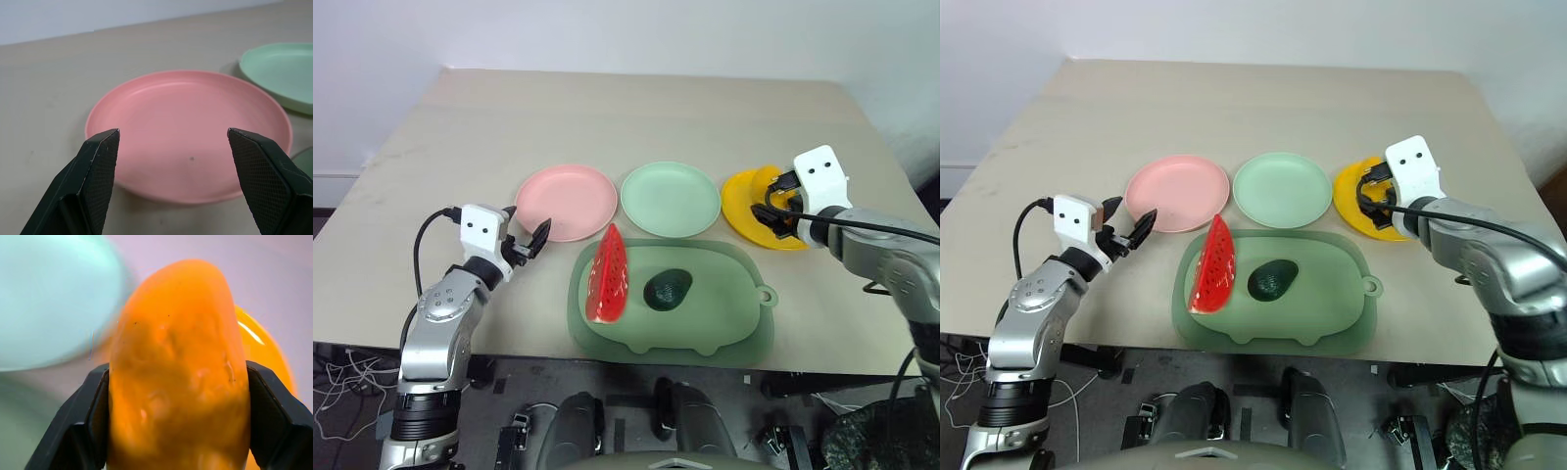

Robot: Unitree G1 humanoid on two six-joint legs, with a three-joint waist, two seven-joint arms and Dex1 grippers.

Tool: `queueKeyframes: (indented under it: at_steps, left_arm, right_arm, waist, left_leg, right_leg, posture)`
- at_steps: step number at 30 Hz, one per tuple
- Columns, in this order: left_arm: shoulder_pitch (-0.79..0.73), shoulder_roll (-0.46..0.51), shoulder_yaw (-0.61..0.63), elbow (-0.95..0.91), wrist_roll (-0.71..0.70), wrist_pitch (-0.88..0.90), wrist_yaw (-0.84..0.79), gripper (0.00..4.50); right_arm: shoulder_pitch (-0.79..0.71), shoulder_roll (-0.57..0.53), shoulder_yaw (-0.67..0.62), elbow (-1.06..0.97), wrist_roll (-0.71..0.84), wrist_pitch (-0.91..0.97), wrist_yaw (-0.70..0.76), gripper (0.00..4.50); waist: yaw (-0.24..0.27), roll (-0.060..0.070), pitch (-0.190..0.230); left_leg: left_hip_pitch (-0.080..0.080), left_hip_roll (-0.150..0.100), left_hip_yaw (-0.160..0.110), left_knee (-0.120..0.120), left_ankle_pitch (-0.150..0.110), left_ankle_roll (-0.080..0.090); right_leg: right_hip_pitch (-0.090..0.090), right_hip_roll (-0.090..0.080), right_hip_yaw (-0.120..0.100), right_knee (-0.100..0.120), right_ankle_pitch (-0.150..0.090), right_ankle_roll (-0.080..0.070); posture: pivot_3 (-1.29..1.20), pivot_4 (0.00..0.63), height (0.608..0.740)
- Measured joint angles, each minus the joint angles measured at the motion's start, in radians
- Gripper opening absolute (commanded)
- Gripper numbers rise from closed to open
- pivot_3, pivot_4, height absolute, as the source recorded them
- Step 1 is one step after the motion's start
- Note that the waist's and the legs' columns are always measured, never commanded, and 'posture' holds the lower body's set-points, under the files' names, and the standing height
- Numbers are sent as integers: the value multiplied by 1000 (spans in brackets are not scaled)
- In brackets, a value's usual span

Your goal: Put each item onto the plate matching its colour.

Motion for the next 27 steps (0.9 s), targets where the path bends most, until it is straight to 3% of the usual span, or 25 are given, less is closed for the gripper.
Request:
queueKeyframes:
  at_steps: [2,6,7,10,15,19,23,27]
  left_arm:
    - [-1,0,1,-2,0,-1,7,3707]
    - [7,0,4,-23,0,-1,19,3707]
    - [19,0,5,-38,0,-1,22,3707]
    - [43,-4,7,-58,0,0,36,3707]
    - [63,-5,14,-76,-1,2,47,3707]
    - [63,-3,11,-76,-2,5,40,3707]
    - [45,-2,3,-68,-2,5,23,3707]
    - [21,3,2,-55,-1,5,13,3707]
  right_arm:
    - [-4,21,39,102,-76,-67,53,3110]
    - [-37,33,46,212,-177,-163,145,4412]
    - [-38,33,45,216,-201,-183,169,4487]
    - [-20,24,34,183,-242,-237,229,4487]
    - [60,-22,-97,-9,-248,-367,338,4487]
    - [180,-58,-238,-248,-78,-368,543,4487]
    - [313,-93,-223,-453,44,-344,741,4487]
    - [348,-101,-212,-518,144,-265,818,4487]
  waist:
    - [0,0,0]
    - [0,0,0]
    - [-1,0,0]
    - [0,1,0]
    - [3,1,1]
    - [2,1,1]
    - [1,0,1]
    - [2,0,1]
  left_leg:
    - [-1,0,0,-1,0,0]
    - [-1,1,1,0,0,0]
    - [0,1,1,-1,0,0]
    - [0,1,0,-1,0,0]
    - [0,1,0,0,0,0]
    - [0,2,-1,-1,0,0]
    - [1,2,-1,0,0,0]
    - [1,2,-1,1,0,0]
  right_leg:
    - [-1,0,0,0,0,0]
    - [-1,0,0,0,0,0]
    - [-1,0,0,0,0,0]
    - [-1,0,0,1,0,0]
    - [-1,-1,0,0,0,0]
    - [0,0,-1,0,0,0]
    - [1,0,-1,0,0,0]
    - [1,0,-1,0,0,0]
  posture:
    - [0,150,740]
    - [0,150,740]
    - [0,150,740]
    - [0,150,740]
    - [0,150,740]
    - [0,150,740]
    - [0,150,740]
    - [0,150,740]
